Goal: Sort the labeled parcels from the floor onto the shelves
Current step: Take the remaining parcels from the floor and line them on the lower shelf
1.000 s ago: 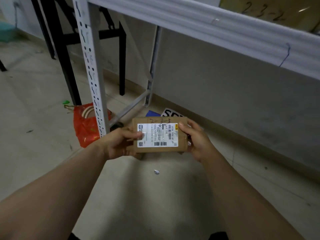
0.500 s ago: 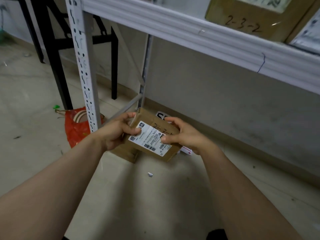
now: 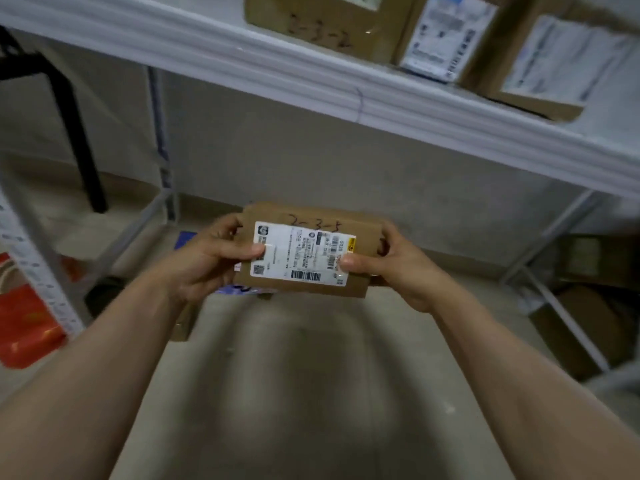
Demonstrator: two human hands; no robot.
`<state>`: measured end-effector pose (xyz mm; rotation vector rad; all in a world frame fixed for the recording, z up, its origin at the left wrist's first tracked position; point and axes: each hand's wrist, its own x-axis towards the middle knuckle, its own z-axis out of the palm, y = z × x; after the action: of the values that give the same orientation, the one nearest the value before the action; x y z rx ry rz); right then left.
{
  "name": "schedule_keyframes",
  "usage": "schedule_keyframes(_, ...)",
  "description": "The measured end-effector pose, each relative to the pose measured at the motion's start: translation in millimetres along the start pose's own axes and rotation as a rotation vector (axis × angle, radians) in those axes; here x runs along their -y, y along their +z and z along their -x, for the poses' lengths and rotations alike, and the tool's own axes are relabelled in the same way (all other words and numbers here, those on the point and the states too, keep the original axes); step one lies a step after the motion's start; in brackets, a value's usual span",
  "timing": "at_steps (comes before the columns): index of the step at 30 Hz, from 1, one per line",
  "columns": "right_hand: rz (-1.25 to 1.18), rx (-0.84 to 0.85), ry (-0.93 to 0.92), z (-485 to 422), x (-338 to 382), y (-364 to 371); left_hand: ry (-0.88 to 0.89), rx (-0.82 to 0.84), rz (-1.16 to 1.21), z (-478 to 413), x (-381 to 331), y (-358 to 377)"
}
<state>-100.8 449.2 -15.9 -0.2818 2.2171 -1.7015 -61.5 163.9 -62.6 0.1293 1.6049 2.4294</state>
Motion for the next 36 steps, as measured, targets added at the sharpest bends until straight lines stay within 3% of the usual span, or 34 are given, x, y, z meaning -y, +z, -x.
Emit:
schedule_keyframes(5,0.109,-0.05,-0.12,61.0,41.4,-54.5,0.043,0.111,-0.171,-4.0,-35.7,65.9)
schedule_keyframes(10,0.131,-0.06,-0.357,105.8,97.1,-97.2,0.329,0.158,-0.323,20.6,-75.8,123.0)
schedule_keyframes(16,0.261,-0.042,-0.538,125.1,118.1,-120.6,0.557,-0.039,-0.351,35.6,-93.7,174.0)
schedule_keyframes(20,0.012,-0.085,-0.552,125.2,112.9,-138.8,0.625,-0.066,-0.345,37.5,-97.0,204.7)
schedule_keyframes(25,-0.331,-0.285,-0.573,135.5,99.7,-174.6,0.662,-0.027,-0.415,14.4,-97.3,265.3)
schedule_keyframes(28,-0.562,-0.31,-0.654,144.1,93.8,-196.1,0.694,-0.039,-0.295,-10.8,-109.0,311.2)
schedule_keyframes(33,-0.535,-0.481,-0.723,163.2,90.5,-230.9,0.647,0.043,-0.2,-47.7,-110.4,381.8)
schedule_keyframes(36,-0.451,-0.705,-0.75,170.7,81.2,-254.3,0.623,-0.047,-0.465,-66.2,-87.5,408.0)
